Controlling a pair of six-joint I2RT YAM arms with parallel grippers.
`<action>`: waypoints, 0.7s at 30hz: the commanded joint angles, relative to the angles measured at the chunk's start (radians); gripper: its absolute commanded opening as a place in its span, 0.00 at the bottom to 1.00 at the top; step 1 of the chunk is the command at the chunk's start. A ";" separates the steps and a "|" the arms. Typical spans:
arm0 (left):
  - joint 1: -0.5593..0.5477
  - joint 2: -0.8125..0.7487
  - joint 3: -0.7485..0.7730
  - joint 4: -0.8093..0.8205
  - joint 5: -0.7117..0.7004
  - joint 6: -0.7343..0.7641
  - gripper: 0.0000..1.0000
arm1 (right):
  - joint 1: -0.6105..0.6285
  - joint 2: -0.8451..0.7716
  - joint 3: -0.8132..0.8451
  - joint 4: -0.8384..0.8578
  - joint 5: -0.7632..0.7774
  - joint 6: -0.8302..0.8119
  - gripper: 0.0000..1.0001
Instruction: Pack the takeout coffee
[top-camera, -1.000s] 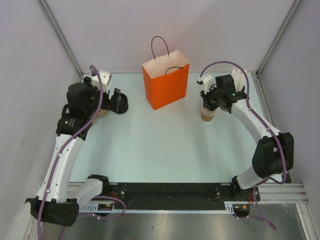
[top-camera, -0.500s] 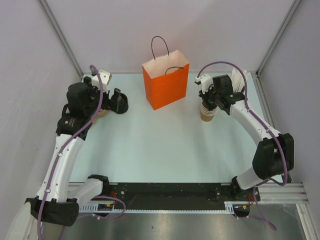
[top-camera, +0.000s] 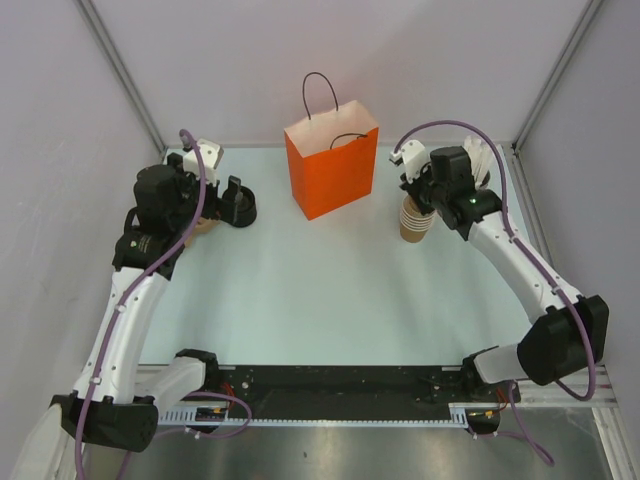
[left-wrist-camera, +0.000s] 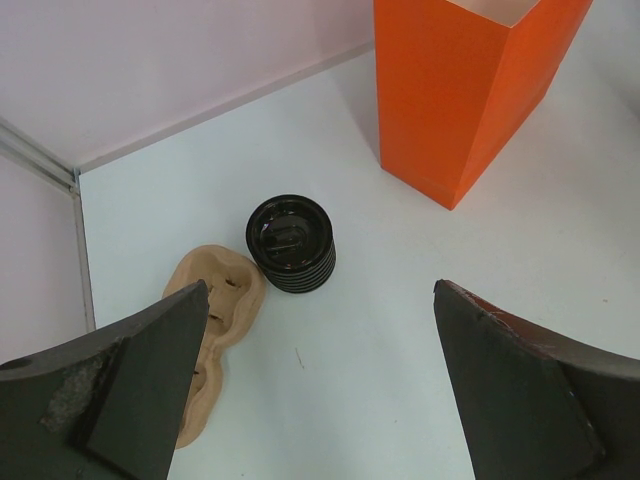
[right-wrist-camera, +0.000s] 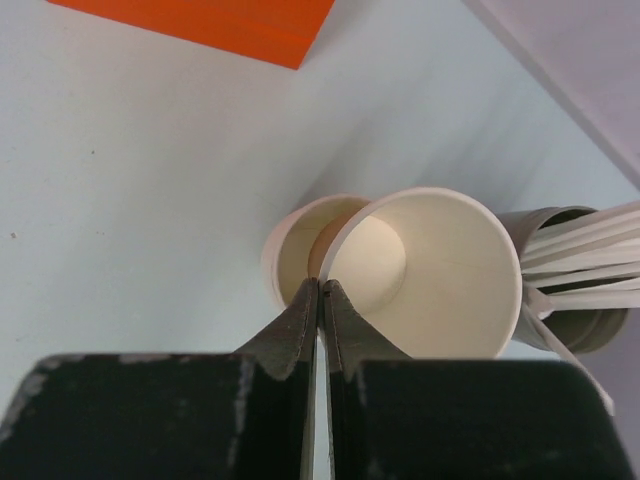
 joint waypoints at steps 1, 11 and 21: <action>0.010 -0.002 0.011 0.037 -0.013 -0.023 0.99 | 0.060 -0.089 0.074 -0.006 0.047 -0.068 0.00; 0.010 -0.001 0.014 0.048 -0.059 -0.012 1.00 | 0.280 -0.140 0.149 -0.091 0.102 -0.092 0.00; 0.016 0.019 0.059 0.022 -0.139 0.080 1.00 | 0.452 -0.020 0.142 -0.103 -0.013 -0.072 0.00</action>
